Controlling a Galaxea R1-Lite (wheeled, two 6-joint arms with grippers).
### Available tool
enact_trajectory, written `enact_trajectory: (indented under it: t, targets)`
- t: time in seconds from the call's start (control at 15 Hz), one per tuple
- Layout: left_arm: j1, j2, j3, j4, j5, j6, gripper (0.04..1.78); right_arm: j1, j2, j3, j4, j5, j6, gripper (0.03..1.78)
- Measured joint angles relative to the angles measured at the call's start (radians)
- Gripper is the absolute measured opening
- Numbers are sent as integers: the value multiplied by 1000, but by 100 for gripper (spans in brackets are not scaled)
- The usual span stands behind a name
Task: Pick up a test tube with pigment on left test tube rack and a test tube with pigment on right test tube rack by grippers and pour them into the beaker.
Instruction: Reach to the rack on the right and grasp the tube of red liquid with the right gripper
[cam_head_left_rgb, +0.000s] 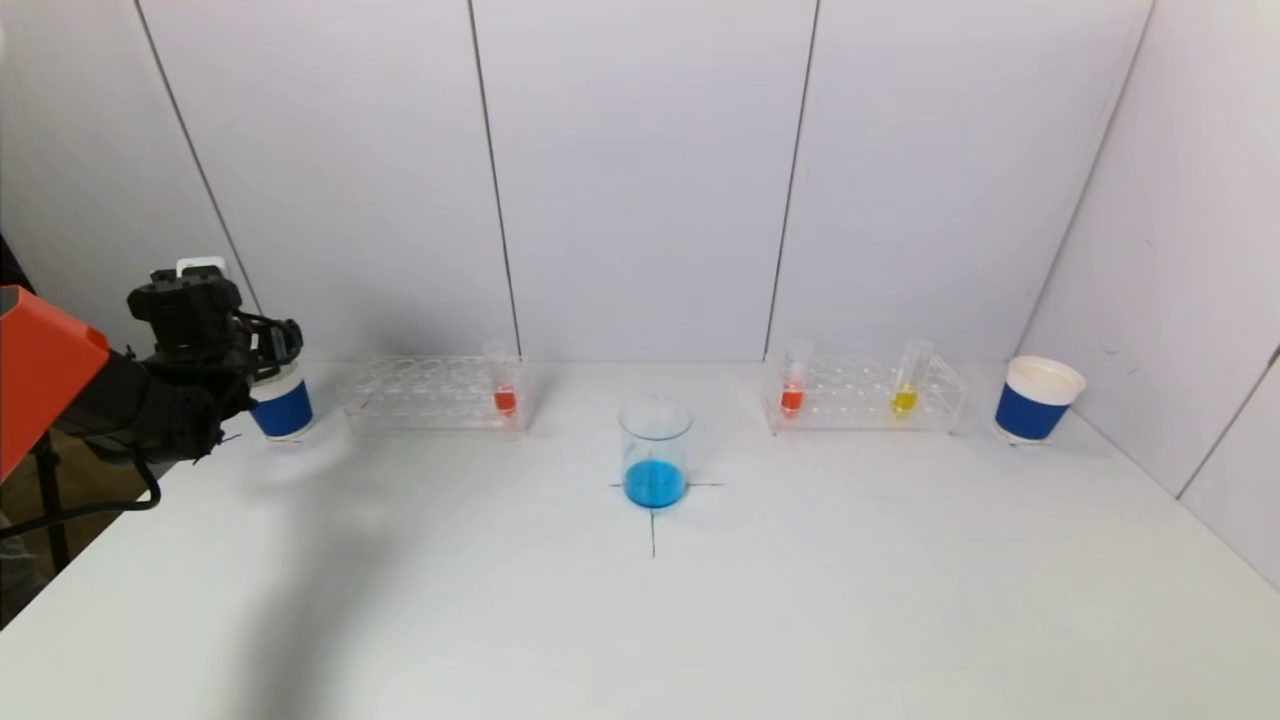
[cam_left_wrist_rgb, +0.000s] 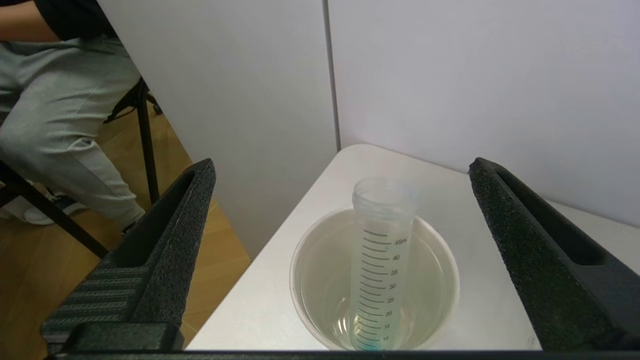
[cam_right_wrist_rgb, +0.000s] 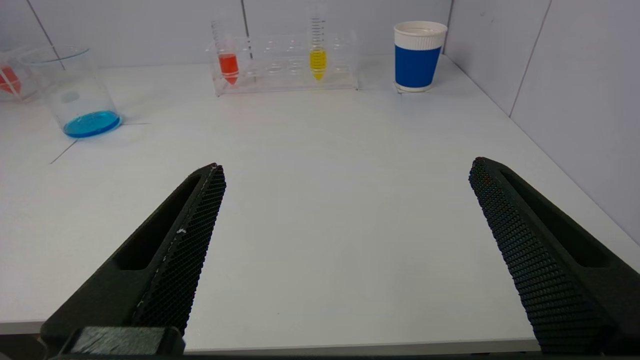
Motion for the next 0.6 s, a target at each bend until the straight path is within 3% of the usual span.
enact_trajectory:
  t: [0.6]
  targets:
    - [-87,-396,117,185,-79,6,176,0,0,0,0,0,0,177]
